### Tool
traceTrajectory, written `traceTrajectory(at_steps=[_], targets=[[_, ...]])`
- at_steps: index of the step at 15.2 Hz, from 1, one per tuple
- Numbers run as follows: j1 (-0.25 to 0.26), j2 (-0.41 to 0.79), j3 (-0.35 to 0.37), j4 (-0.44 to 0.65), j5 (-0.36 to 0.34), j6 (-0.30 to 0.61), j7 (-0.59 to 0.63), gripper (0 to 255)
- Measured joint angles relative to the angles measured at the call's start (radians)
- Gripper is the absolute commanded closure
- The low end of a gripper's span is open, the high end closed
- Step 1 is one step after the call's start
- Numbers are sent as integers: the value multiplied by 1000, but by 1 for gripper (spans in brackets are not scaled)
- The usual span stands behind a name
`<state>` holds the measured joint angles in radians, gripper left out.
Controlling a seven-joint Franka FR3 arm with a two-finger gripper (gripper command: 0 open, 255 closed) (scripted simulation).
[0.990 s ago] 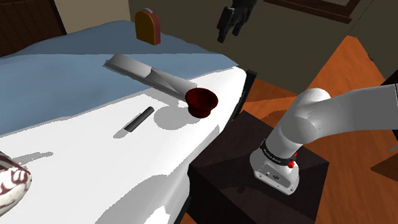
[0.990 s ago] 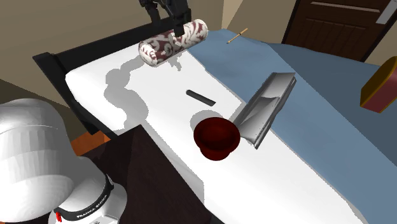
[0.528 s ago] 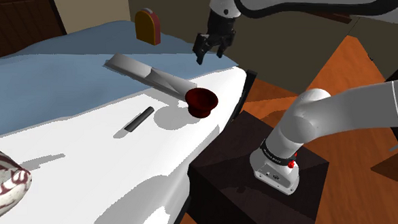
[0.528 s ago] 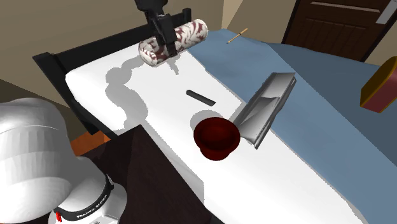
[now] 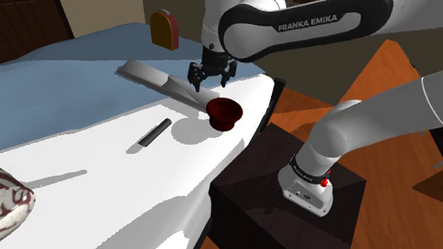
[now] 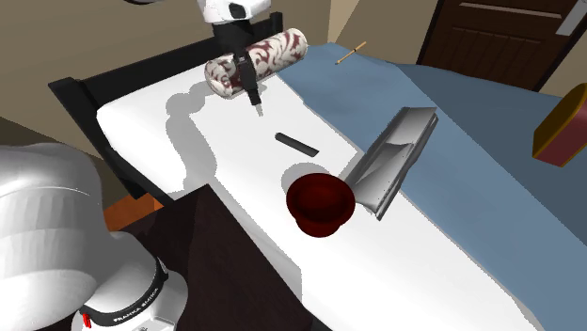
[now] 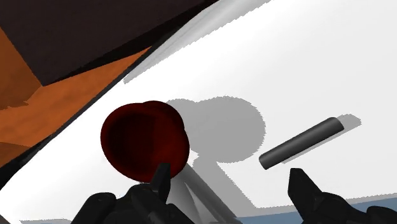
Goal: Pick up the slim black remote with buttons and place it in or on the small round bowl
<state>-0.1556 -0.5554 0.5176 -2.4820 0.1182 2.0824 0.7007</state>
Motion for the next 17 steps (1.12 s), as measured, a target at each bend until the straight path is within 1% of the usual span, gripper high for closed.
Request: traceTrajectory(at_steps=[3, 6, 8, 10, 11, 13, 14, 15, 17], targets=[[-49, 95, 93, 17, -25, 69, 155, 0], [-125, 234, 200, 62, -97, 141, 336, 0], [-174, 333, 271, 96, -172, 176, 476, 0], [-225, 460, 332, 148, -289, 200, 635, 0], [-239, 523, 350, 166, -355, 210, 717, 0], [-232, 650, 359, 232, -485, 192, 881, 0], [-217, 709, 346, 257, -545, 189, 954, 0], [-196, 769, 327, 296, -599, 175, 1018, 0], [-137, 878, 278, 363, -690, 158, 1142, 0]])
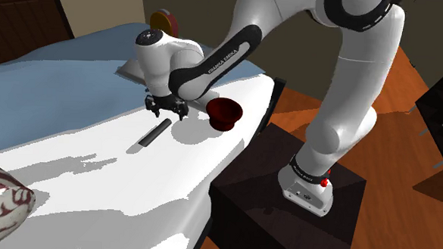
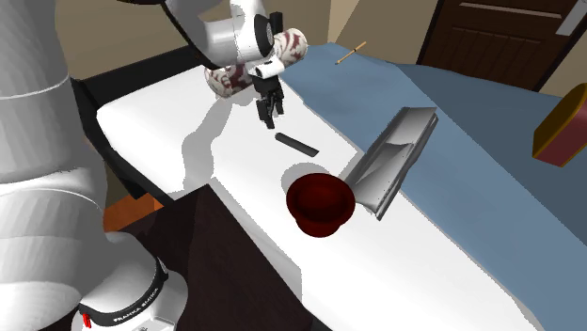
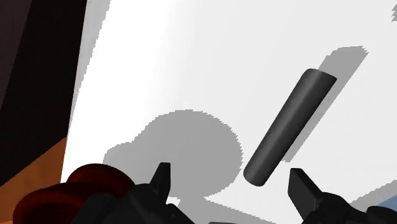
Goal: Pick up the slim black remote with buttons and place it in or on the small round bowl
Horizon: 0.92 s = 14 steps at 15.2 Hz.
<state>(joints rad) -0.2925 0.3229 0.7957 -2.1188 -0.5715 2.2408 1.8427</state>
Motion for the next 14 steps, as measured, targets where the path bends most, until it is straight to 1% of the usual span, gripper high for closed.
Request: traceTrajectory(at_steps=[2, 5, 10, 11, 14], targets=[[54, 94, -52, 72, -61, -18, 93, 0], [129, 223, -124, 188, -122, -41, 203, 0], [229, 422, -226, 399, -166, -75, 333, 0], [241, 450, -239, 432, -167, -81, 348, 0], [256, 495, -262, 467, -180, -71, 370, 0]])
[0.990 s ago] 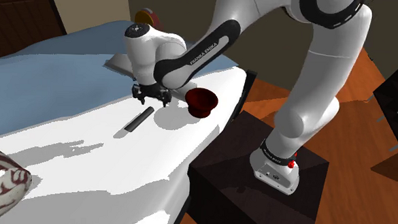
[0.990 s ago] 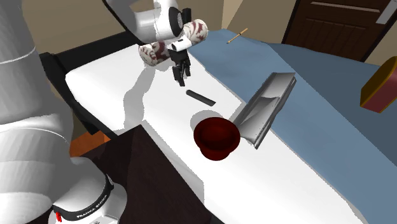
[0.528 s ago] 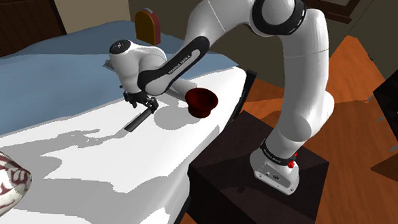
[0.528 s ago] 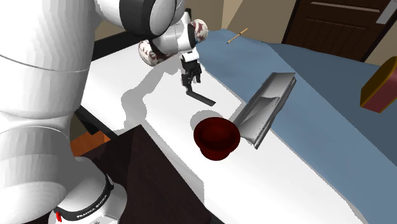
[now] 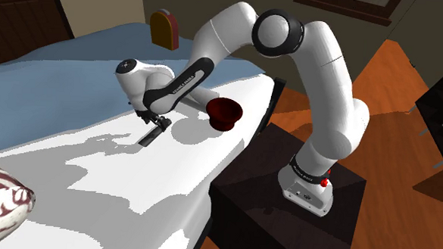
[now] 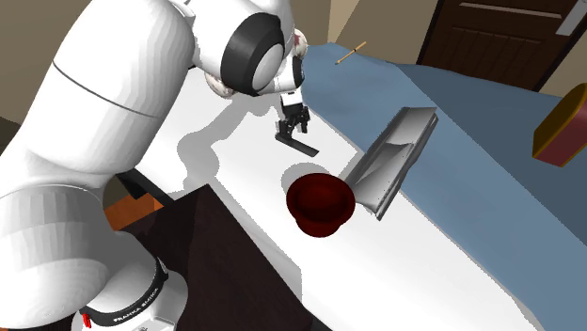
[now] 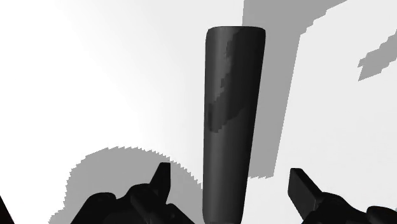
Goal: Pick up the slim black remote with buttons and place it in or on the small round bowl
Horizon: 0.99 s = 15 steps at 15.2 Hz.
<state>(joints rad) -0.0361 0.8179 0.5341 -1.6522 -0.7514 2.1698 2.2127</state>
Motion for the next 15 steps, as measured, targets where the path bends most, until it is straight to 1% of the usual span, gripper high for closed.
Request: traceTrajectory(at_steps=[5, 11, 12, 15], targets=[[8, 45, -24, 12, -25, 33, 13, 0], [7, 51, -28, 12, -29, 40, 14, 0], [7, 51, -28, 12, -29, 40, 14, 255], [8, 47, -26, 19, -30, 42, 14, 255]])
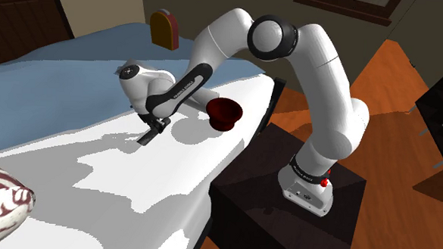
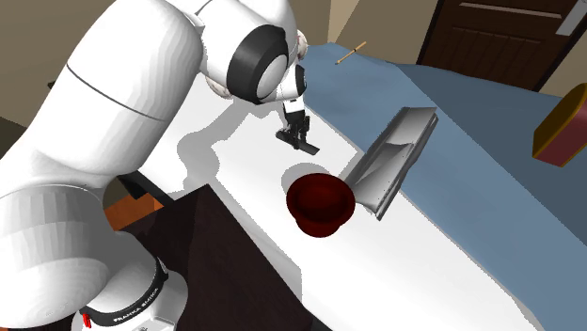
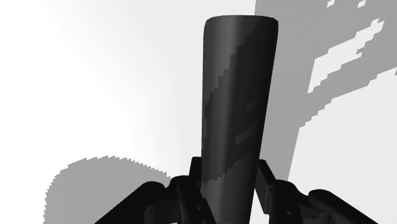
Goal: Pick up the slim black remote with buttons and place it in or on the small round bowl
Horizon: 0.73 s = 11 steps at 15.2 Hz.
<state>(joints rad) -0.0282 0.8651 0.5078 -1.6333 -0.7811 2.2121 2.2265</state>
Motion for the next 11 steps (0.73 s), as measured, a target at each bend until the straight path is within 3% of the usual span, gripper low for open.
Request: traceTrajectory(at_steps=[11], targets=[[-11, -28, 13, -18, 16, -21, -10, 255]])
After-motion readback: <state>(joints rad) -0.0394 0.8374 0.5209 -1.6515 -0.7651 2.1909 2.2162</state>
